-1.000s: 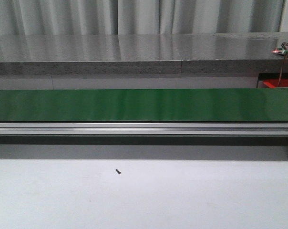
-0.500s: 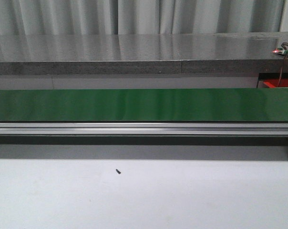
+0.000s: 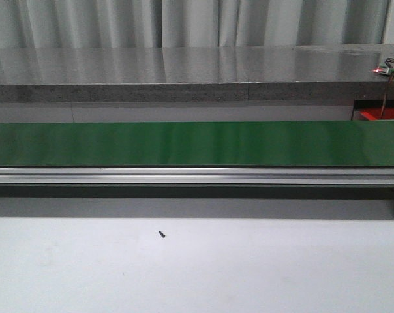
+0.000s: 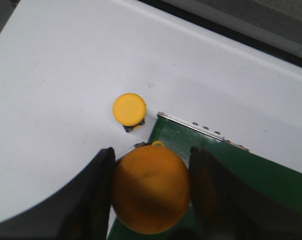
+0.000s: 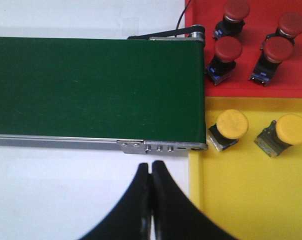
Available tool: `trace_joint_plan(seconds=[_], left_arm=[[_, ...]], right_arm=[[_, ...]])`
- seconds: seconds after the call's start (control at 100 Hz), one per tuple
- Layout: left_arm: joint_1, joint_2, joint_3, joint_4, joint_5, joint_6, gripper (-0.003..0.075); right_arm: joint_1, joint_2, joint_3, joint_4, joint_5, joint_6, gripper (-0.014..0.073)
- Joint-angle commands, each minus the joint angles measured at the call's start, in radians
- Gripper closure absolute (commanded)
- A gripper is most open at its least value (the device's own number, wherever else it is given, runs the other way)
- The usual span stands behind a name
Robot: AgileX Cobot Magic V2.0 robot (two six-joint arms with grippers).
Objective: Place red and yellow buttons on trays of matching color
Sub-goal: 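Set the yellow button on the belt and open the left gripper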
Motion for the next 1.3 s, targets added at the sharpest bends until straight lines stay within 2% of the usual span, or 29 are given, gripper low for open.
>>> trace_joint_plan(seconds=[0.0, 0.23, 0.46, 1.01, 1.08, 1.23, 1.29], left_arm=[[-0.031, -0.075, -0.027, 0.001, -0.014, 0.012, 0.0545], [-0.113, -0.117, 0.061, 0.001, -0.006, 0.042, 0.0545], [-0.179, -0.145, 0.178, 0.001, -0.084, 0.042, 0.0545], [-0.187, -0.145, 0.384, -0.017, -0.277, 0.068, 0.0536], [-0.187, -0.145, 0.385, -0.022, -0.277, 0.074, 0.0484], [-0.187, -0.145, 0.385, -0.036, -0.261, 0.092, 0.0227], [-0.187, -0.145, 0.385, -0.036, -0.258, 0.092, 0.0156]], right_arm=[[-0.001, -0.016, -0.024, 0.015, -0.049, -0.011, 0.07], [-0.001, -0.016, -0.024, 0.015, -0.049, -0.011, 0.07], [-0.001, -0.016, -0.024, 0.015, -0.049, -0.011, 0.07], [-0.001, -0.016, -0.024, 0.015, -0.049, -0.011, 0.07], [-0.001, -0.016, -0.024, 0.015, -0.049, -0.011, 0.07], [-0.001, -0.016, -0.024, 0.015, -0.049, -0.011, 0.07], [-0.001, -0.016, -0.024, 0.015, -0.049, -0.011, 0.07]])
